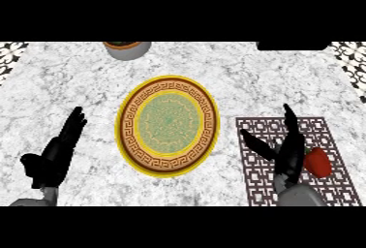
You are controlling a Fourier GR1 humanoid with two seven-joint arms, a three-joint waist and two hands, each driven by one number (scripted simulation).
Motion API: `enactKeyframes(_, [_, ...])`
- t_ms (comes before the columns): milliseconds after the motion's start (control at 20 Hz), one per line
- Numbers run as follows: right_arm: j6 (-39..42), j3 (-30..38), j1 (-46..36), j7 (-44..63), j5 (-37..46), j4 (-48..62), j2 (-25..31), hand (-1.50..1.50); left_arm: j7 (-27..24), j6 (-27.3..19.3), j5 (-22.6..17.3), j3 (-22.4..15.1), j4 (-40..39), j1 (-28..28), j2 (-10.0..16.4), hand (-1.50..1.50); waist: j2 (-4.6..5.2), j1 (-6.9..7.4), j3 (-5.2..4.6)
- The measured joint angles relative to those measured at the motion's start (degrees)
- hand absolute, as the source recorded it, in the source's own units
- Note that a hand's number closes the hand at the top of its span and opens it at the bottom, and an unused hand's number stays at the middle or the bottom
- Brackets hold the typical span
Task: Pick the eggplant from the placemat and place it in the plate
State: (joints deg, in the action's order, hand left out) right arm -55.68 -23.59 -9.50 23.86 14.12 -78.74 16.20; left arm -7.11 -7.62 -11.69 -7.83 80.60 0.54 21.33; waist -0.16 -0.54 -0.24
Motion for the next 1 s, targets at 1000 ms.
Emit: enactKeyframes(1000, [31.9, -3.4, 4.0, 44.7, 15.1, -22.0, 12.1, -1.50, -0.7, 1.8, 0.8, 1.6, -3.2, 2.6, -0.5, 0.00, -0.06, -0.22, 0.04])
